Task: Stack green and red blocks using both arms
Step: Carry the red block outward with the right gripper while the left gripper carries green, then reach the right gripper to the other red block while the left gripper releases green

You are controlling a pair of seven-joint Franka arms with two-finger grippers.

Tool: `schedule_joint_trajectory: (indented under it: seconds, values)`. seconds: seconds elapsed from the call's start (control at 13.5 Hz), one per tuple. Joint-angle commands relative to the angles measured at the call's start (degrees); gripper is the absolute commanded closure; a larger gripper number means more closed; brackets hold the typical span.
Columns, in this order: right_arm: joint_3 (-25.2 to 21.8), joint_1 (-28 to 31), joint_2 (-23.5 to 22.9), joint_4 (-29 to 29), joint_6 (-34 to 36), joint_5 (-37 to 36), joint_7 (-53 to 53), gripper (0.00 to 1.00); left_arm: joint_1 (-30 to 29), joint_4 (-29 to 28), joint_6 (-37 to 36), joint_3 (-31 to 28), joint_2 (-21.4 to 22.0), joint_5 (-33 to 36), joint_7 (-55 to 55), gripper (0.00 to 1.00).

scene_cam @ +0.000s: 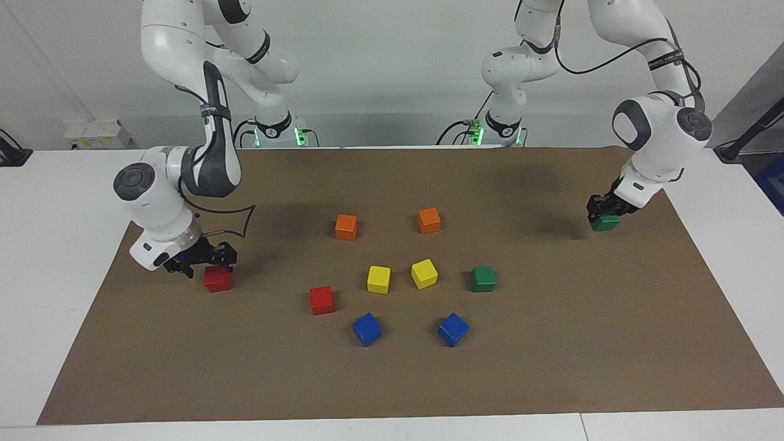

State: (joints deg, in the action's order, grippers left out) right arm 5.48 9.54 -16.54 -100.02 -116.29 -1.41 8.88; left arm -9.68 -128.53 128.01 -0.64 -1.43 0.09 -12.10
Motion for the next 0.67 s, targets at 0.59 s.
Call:
schedule_joint_trajectory:
  seconds: [0.59]
  values:
    - [0.15,-17.79,-13.6,19.87,5.56,-2.8,-21.27,0.0,-2.27,-5.85,13.23,0.55,-3.31,0.87,-0.29,1.0]
